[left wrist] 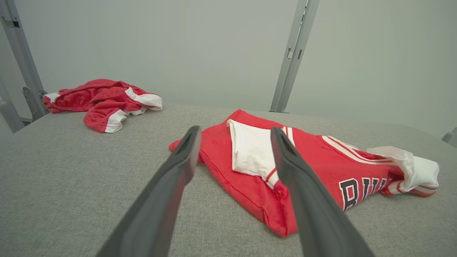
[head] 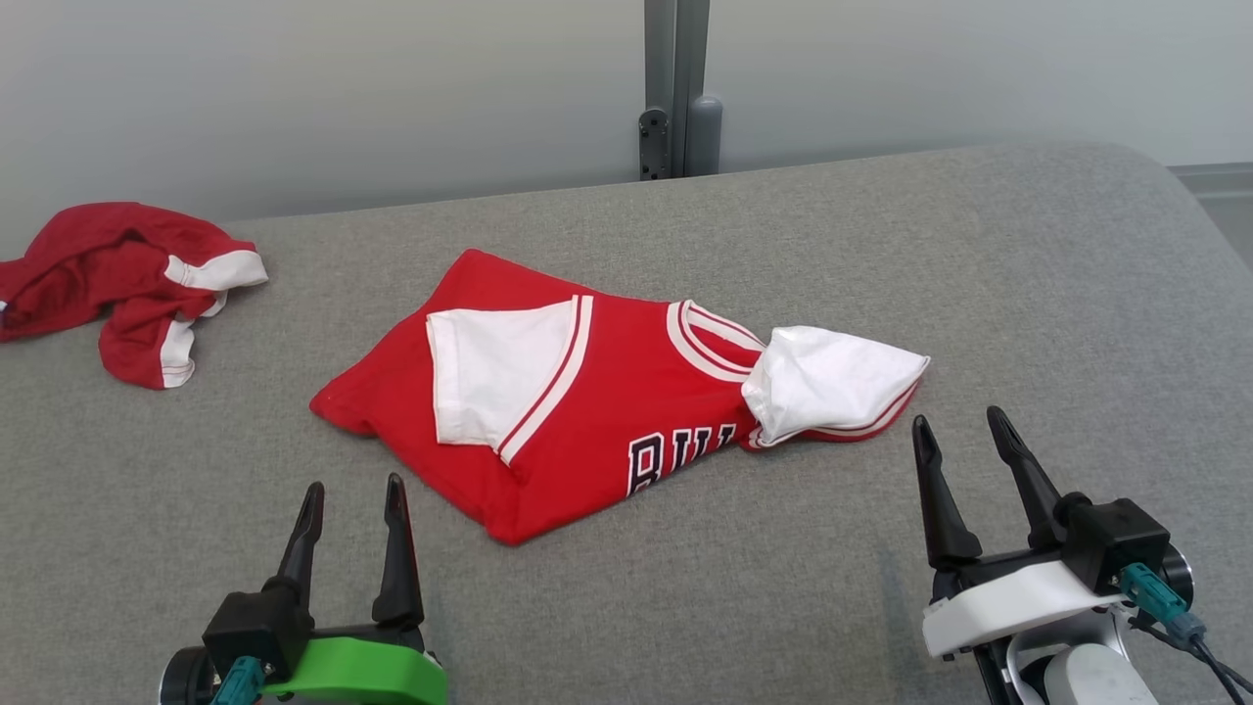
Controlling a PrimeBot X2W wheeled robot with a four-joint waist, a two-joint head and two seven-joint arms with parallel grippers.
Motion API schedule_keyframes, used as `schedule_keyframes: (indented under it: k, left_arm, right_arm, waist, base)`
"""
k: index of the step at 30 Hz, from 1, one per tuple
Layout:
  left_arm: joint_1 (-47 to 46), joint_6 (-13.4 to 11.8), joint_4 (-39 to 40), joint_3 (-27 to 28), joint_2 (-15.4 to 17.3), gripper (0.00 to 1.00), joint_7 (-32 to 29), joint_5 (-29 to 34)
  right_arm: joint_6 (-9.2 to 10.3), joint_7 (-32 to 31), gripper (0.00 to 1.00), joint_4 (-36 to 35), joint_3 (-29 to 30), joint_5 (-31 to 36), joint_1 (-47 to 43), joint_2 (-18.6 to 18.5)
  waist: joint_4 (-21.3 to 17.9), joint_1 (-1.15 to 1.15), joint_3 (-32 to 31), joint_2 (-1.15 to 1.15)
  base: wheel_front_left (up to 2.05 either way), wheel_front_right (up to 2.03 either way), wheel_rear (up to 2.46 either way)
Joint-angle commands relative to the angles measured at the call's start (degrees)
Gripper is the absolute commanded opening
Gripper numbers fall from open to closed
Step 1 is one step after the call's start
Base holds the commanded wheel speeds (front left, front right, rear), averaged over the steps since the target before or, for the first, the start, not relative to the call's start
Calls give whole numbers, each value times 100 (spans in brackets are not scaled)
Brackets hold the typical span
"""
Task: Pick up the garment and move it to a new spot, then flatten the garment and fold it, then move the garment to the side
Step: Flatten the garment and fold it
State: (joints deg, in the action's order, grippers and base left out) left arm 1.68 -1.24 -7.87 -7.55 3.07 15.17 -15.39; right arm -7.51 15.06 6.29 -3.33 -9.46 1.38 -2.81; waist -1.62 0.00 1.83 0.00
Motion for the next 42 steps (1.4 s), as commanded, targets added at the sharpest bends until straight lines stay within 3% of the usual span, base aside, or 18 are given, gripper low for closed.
schedule_keyframes:
  k: [1,10,16,26,27,29,30,35,42]
  left_arm:
    - [-20,24,-18,15,-5,100,-3,33]
    - [-156,36,14,-59,-17,100,-3,-34]
    - [-327,-43,42,-234,-14,100,-3,-107]
    - [-508,-135,84,-356,-14,100,-3,-223]
    - [-507,-142,88,-351,-14,100,-3,-234]
    - [-493,-171,109,-308,-14,100,-3,-240]
    - [-477,-173,109,-289,-14,100,-4,-236]
    - [-436,-143,128,-217,-13,100,-3,-164]
    - [-337,-125,143,-158,-13,100,-4,-68]
  right_arm:
    - [4,18,100,4,18,29,14,-15]
    - [4,19,100,360,-357,266,351,-11]
    - [4,18,100,1432,-712,496,1121,-17]
    - [4,18,100,3199,-289,884,2199,-16]
    - [5,18,76,3250,-237,871,2260,-17]
    - [4,18,13,3256,-168,838,2307,-20]
    - [4,18,0,3223,-112,831,2326,-21]
    - [4,18,0,2778,244,860,2289,-20]
    - [6,18,0,1861,1262,758,1767,-18]
  waist:
    - [25,0,5,0]
    - [305,0,206,0]
    - [694,0,499,0]
    - [1221,0,867,0]
    - [1226,0,877,0]
    - [1191,0,888,0]
    - [1158,0,888,0]
    - [856,0,832,0]
    - [354,0,755,0]
  base:
    - [0,0,0]
    - [0,0,0]
    - [0,0,0]
    - [0,0,0]
    - [0,0,0]
    - [0,0,0]
    - [0,0,0]
    - [0,0,0]
    - [0,0,0]
